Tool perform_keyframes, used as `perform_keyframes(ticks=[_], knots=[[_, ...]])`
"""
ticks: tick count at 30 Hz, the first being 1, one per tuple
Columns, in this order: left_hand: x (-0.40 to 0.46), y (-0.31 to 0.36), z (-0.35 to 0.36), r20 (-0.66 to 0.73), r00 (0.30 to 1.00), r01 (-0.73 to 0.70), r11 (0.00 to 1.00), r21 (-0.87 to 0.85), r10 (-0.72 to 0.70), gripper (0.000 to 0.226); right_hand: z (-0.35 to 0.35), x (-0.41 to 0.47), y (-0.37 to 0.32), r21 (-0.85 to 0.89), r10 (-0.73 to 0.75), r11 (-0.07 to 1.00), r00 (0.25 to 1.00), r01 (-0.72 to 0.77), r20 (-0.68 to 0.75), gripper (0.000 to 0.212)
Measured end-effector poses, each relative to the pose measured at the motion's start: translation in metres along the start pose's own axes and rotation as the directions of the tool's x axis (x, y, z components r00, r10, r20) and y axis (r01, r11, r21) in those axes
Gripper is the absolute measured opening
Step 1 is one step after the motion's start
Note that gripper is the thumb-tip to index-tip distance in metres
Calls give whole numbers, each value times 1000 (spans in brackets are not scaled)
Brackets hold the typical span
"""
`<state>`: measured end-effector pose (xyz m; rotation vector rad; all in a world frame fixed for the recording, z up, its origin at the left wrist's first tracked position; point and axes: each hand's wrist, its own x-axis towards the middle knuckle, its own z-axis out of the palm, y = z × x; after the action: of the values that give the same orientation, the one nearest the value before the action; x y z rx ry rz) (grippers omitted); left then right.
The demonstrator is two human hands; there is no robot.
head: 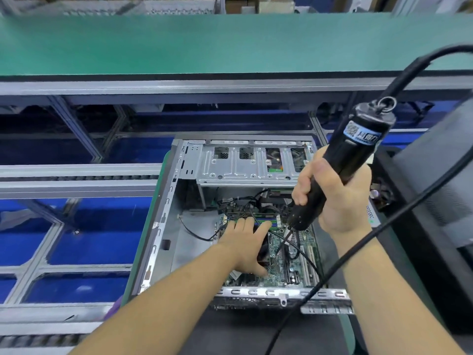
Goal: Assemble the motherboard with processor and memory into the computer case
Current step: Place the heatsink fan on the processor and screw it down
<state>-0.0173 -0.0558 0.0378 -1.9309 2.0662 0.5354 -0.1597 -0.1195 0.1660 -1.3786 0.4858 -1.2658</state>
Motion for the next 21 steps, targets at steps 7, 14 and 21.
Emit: perform_keyframes(ticks=[7, 14, 21], knots=[[8, 5, 7, 15, 998, 53, 994, 93, -55, 121, 4, 2, 1, 22, 15, 1000, 999, -15, 34, 23], [9, 11, 6, 2, 997, 81, 980, 180, -82, 115, 5, 3, 3, 13, 12, 1000, 997, -14, 79, 27], [12, 21, 7, -21, 993, 117, 951, 286, -116, 108, 1, 5, 4, 29, 39, 999, 997, -41, 72, 26]])
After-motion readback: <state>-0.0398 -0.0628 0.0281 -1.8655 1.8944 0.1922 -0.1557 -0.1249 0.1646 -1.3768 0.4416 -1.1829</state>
